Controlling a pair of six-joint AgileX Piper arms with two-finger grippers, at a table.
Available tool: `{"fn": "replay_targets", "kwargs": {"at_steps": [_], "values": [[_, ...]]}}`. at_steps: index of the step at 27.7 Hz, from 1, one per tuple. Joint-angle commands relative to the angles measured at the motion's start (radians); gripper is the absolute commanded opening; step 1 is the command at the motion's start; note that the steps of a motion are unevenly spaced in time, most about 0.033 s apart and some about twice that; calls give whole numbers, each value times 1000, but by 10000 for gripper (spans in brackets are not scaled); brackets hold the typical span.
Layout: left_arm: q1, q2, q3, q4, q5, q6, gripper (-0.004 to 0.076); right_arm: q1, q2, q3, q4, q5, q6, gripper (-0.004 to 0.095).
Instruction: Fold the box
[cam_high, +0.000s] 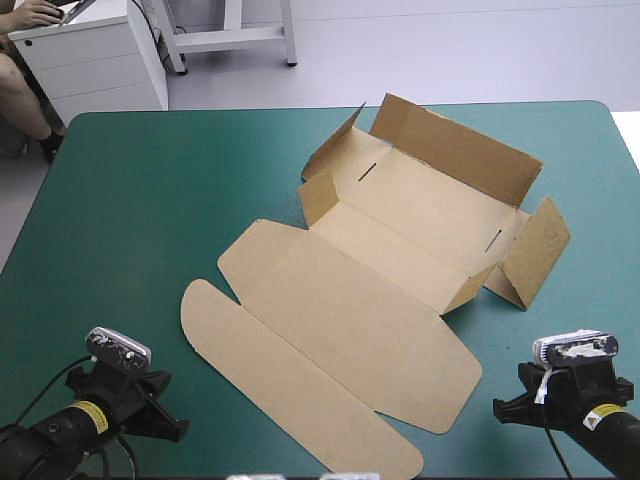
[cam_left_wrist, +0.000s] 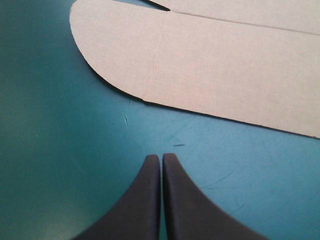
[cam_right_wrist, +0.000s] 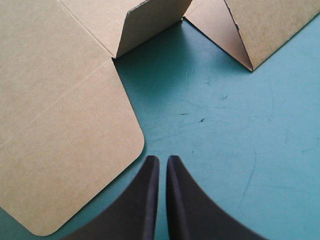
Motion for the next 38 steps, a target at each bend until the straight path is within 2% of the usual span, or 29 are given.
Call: {"fn": "replay_targets", "kwargs": {"at_steps": [1, 3, 8, 10, 14, 19, 21, 26, 30, 33, 38], "values": [[-7, 6, -33, -3, -50, -5, -8, -1, 9, -23, 15, -50, -13, 153], [-7, 6, -33, -3, -50, -5, -8, -1, 9, -23, 15, -49, -21, 230], [-7, 6, -33, -3, -50, -5, -8, -1, 9, -23, 17, -47, -55, 525], [-7, 6, -33, -3, -50, -5, -8, -1, 9, -23, 17, -44, -50, 581], [-7, 6, -33, -3, -50, -5, -8, -1, 9, -34, 17, -11, 40, 599], [-7, 6, -33, -3, -50, -5, -8, -1, 9, -86, 15, 125, 211, 606], [-7, 6, -33, -3, -50, -5, -8, -1, 9, -112, 17, 143, 272, 627], [-7, 6, -33, -3, -50, -5, -8, -1, 10, -177, 29, 91, 351, 658], [-7, 6, -33, -3, -50, -5, -8, -1, 59, -214, 87, 49, 401, 664], [-7, 6, -33, -3, -50, -5, -8, -1, 216, -252, 171, 8, 405, 664], [-7, 6, -33, -3, -50, -5, -8, -1, 459, -333, 198, -14, 427, 664]]}}
